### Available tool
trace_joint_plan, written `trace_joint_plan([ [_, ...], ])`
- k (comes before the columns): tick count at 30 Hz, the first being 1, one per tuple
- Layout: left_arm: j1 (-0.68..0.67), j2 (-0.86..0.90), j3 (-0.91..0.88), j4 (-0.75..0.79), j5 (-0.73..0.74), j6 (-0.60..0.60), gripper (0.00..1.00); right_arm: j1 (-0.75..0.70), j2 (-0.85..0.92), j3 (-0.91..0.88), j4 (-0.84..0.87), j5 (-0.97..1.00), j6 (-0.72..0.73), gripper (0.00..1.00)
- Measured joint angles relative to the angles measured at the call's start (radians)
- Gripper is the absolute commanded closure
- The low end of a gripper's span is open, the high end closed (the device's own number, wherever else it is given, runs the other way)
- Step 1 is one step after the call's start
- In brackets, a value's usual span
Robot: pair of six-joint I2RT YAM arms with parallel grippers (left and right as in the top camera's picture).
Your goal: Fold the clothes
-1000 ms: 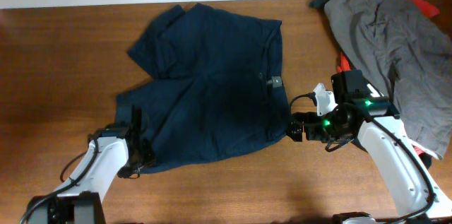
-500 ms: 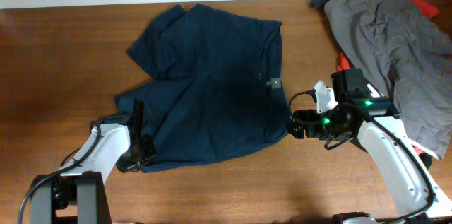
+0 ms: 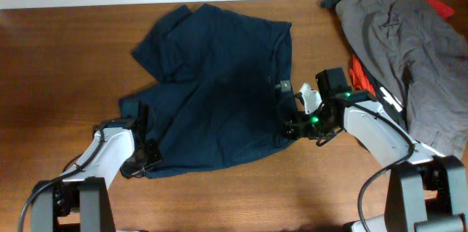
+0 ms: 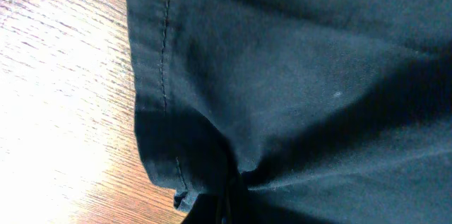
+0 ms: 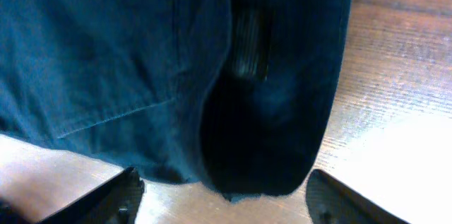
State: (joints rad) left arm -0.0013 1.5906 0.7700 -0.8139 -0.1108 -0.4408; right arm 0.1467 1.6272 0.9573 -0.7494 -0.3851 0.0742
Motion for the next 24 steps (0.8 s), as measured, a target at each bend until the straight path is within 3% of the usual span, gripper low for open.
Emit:
trace_joint_plan([
  [12,0.0,0.0,0.0,0.0,0.001,0.0,0.99,0.043,0.006,0.0,0.048,0.111,-0.106,0.41],
  [15,0.0,0.0,0.0,0.0,0.002,0.0,0.99,0.074,0.006,0.0,0.048,0.113,-0.124,0.55],
  [16,0.0,0.0,0.0,0.0,0.001,0.0,0.99,0.084,0.006,0.0,0.048,0.115,-0.131,0.67],
  [17,0.0,0.0,0.0,0.0,0.002,0.0,0.99,0.103,0.006,-0.002,0.048,0.115,-0.136,0.92],
  [18,0.0,0.0,0.0,0.0,0.001,0.0,1.0,0.11,0.006,-0.005,0.048,0.115,-0.138,0.96],
  [24,0.0,0.0,0.0,0.0,0.002,0.0,0.99,0.077,0.006,-0.055,0.008,0.13,-0.044,0.96],
])
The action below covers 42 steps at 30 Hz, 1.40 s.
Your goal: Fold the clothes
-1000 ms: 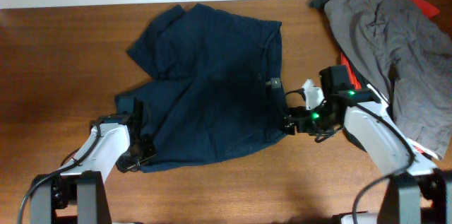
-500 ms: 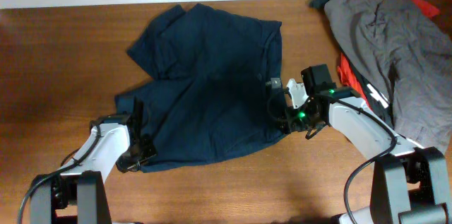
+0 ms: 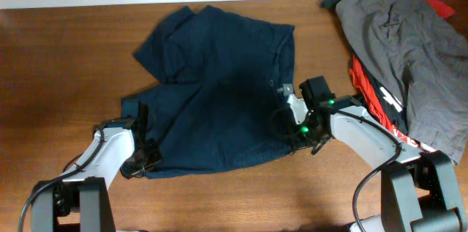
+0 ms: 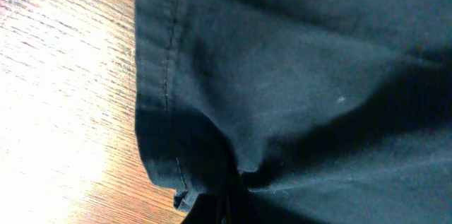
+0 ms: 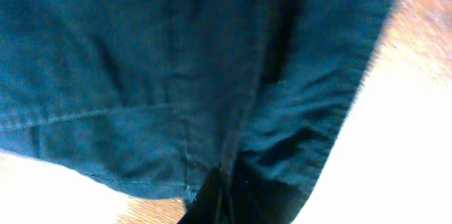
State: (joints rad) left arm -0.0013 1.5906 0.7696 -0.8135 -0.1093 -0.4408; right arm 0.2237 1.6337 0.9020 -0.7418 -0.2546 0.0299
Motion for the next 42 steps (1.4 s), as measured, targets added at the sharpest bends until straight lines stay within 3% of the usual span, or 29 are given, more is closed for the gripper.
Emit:
trace_joint_plan([
  [11,0.0,0.003,0.008,-0.008,0.017,0.0,0.99,-0.147,0.0,-0.01,-0.014,-0.098,0.08,0.96],
  [19,-0.001,0.0,0.174,-0.171,0.076,0.078,0.99,-0.222,-0.058,-0.009,-0.068,-0.174,0.071,0.96],
  [28,-0.005,-0.252,0.447,-0.301,0.03,0.147,1.0,-0.223,-0.392,0.09,-0.257,-0.205,0.071,0.96],
  [35,-0.009,-0.473,0.47,-0.32,0.024,0.154,1.0,-0.223,-0.59,0.232,-0.503,-0.2,0.072,0.96],
  [42,-0.013,-0.57,0.471,-0.245,0.032,0.154,0.99,-0.223,-0.647,0.245,-0.536,-0.18,0.08,0.96],
])
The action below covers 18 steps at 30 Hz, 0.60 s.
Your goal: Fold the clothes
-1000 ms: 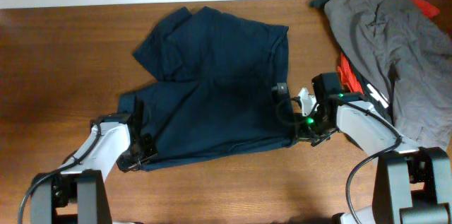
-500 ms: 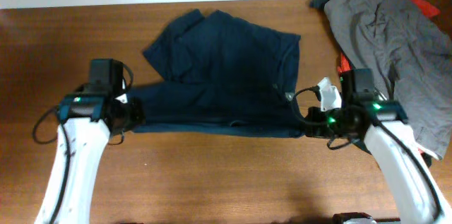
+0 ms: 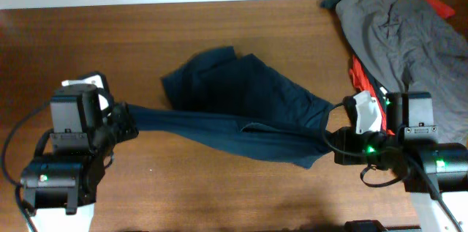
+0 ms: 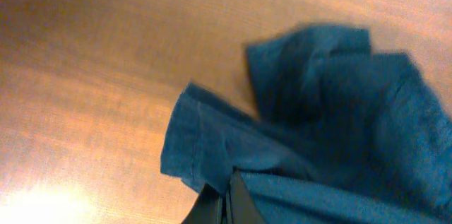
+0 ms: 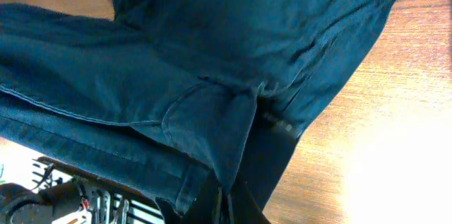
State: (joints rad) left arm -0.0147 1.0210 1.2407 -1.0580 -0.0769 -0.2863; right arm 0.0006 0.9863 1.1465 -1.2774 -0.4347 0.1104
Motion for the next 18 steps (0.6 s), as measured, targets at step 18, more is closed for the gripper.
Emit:
trace_joint_plan([
  [18,-0.117,0.652,0.005,0.859,0.115,0.078,0.99,-0.006,0.465,0.007,0.286,0.183,0.065,0.96],
])
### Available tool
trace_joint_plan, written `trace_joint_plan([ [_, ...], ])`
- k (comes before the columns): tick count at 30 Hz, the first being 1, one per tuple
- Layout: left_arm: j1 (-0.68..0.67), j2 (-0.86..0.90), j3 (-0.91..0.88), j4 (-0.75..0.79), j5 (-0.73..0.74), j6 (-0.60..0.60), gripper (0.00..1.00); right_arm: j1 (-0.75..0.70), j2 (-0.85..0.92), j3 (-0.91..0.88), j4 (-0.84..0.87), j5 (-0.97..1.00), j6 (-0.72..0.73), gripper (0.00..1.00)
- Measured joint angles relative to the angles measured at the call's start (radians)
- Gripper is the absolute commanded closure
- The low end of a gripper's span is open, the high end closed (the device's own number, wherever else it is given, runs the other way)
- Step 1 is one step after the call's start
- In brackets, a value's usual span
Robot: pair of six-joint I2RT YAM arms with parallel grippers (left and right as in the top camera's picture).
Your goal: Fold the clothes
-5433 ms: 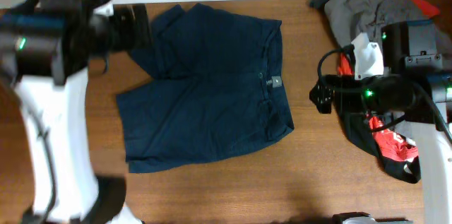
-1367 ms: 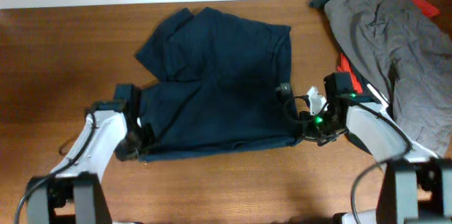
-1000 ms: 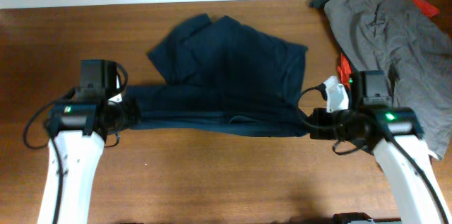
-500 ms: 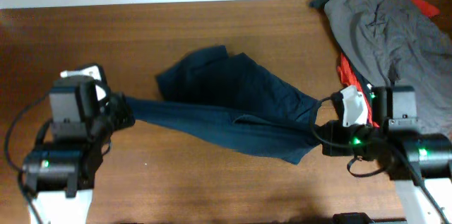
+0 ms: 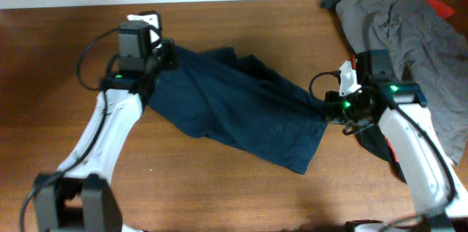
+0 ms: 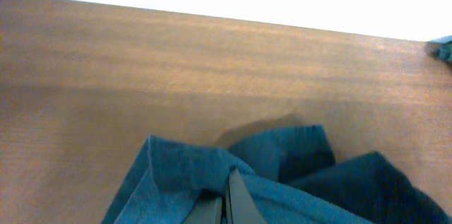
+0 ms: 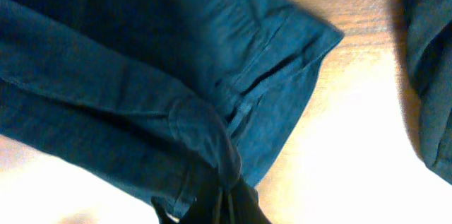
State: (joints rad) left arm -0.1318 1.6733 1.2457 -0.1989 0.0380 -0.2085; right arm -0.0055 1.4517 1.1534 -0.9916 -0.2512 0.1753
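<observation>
Dark blue shorts [image 5: 234,111] lie doubled over across the middle of the brown table [image 5: 58,129]. My left gripper [image 5: 162,50] is shut on their far left corner, near the table's back; in the left wrist view the blue cloth [image 6: 212,174] bunches between the fingers. My right gripper [image 5: 330,105] is shut on the shorts' right edge, with the waistband [image 7: 275,75] folded over the fingers in the right wrist view.
A heap of grey clothes [image 5: 409,42] with red [image 5: 437,4] and black pieces lies at the back right, right behind my right arm. The white wall runs along the table's far edge.
Both grippers have moved toward the back of the table with the shorts held. The left went from the left middle to the back left. The shorts now lie flat, doubled over.
The shorts lay spread flat, my left gripper shut on the near left corner and my right open at the near right edge. Then the right shut on that edge. Both then held the shorts stretched above the table, and now they lie folded over.
</observation>
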Motion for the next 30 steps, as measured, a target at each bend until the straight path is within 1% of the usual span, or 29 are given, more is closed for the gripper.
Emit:
trace_joint_plan([
  [3,-0.034,0.092,0.0,0.146,-0.012,0.006,0.99,-0.027,0.072,0.0,0.071,0.023,0.009,0.96],
  [6,-0.06,0.158,0.0,0.236,-0.015,0.007,0.99,-0.076,0.139,0.0,0.157,0.031,0.013,0.96],
  [7,-0.065,0.171,0.0,0.254,-0.015,0.007,0.98,-0.083,0.147,0.0,0.165,0.034,0.012,0.96],
  [9,-0.069,0.198,0.0,0.293,-0.015,0.007,0.98,-0.097,0.187,0.0,0.238,0.037,0.012,0.96],
  [12,-0.069,0.229,0.0,0.318,-0.016,0.007,0.98,-0.097,0.226,0.0,0.284,0.042,0.012,0.96],
  [15,-0.069,0.264,0.0,0.396,-0.014,0.007,0.98,-0.097,0.278,0.0,0.341,0.045,0.013,0.96],
  [18,-0.071,0.297,0.0,0.458,-0.014,0.007,0.98,-0.097,0.31,0.0,0.365,0.045,0.013,0.96],
  [24,-0.09,0.34,0.0,0.566,-0.019,0.008,0.98,-0.097,0.315,0.0,0.378,0.052,0.013,0.96],
  [25,-0.098,0.341,0.0,0.589,-0.02,0.016,0.97,-0.098,0.315,0.0,0.378,0.053,0.014,0.96],
  [26,-0.108,0.341,0.0,0.607,-0.022,0.032,0.94,-0.098,0.315,0.0,0.379,0.056,0.014,0.96],
  [27,-0.113,0.341,0.0,0.615,-0.023,0.04,0.9,-0.098,0.315,0.0,0.38,0.058,0.015,0.96],
  [28,-0.12,0.343,0.0,0.628,-0.026,0.054,0.56,-0.098,0.315,0.0,0.38,0.061,0.016,0.96],
  [29,-0.126,0.344,0.0,0.639,-0.027,0.063,0.01,-0.098,0.315,0.0,0.38,0.071,0.024,0.96],
  [30,-0.132,0.349,0.0,0.657,-0.026,0.078,0.01,-0.098,0.315,0.0,0.38,0.075,0.029,0.96],
])
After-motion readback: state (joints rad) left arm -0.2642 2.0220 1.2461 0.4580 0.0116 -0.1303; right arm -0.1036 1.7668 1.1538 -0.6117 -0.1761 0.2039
